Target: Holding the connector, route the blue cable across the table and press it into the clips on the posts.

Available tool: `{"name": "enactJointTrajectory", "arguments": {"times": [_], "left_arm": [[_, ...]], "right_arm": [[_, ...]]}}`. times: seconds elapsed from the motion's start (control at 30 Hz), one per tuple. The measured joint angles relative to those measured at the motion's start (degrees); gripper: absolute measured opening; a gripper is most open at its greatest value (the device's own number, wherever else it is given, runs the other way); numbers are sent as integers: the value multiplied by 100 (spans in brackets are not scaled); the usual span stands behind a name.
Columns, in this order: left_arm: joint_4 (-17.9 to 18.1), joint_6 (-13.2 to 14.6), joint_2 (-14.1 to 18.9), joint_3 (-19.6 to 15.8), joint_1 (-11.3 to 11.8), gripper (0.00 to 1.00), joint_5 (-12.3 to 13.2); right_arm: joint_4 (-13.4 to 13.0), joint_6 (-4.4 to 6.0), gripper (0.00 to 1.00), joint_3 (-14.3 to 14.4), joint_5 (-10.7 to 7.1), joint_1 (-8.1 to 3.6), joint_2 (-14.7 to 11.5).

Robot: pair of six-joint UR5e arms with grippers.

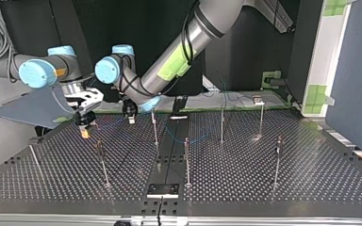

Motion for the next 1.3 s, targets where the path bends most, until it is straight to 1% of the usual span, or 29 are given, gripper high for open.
{"name": "enactJointTrajectory", "arguments": {"times": [0.1, 0.2, 0.3, 0.47, 0.8, 0.97, 1.07, 1.17, 1.3], "left_arm": [[-128, -39, 98, 0, -20, 0, -98], [-269, -59, 233, 0, -55, 0, -210], [-351, -65, 382, 0, -92, 0, -328], [-428, -54, 614, 0, -122, 0, -401], [-578, -5, 1078, 1, -165, 0, -517], [-578, 28, 1164, 3, -170, 0, -521], [-528, 107, 1184, 13, -157, 0, -499], [-434, 221, 1187, 22, -108, 0, -423], [-231, 391, 1191, 24, -5, 0, -232]], "right_arm": [[74, 38, 0, -43, -110, 0, -134], [195, 32, 0, -106, -163, 8, -278], [321, 35, 0, -145, -179, 9, -430], [455, 61, 0, -160, -184, 17, -652], [552, 96, 0, -162, -184, 45, -868], [578, 106, 0, -187, -187, 47, -938], [593, 122, 0, -220, -190, 30, -961], [597, 151, 0, -272, -193, 3, -963], [601, 196, 0, -361, -222, -29, -964]]}}
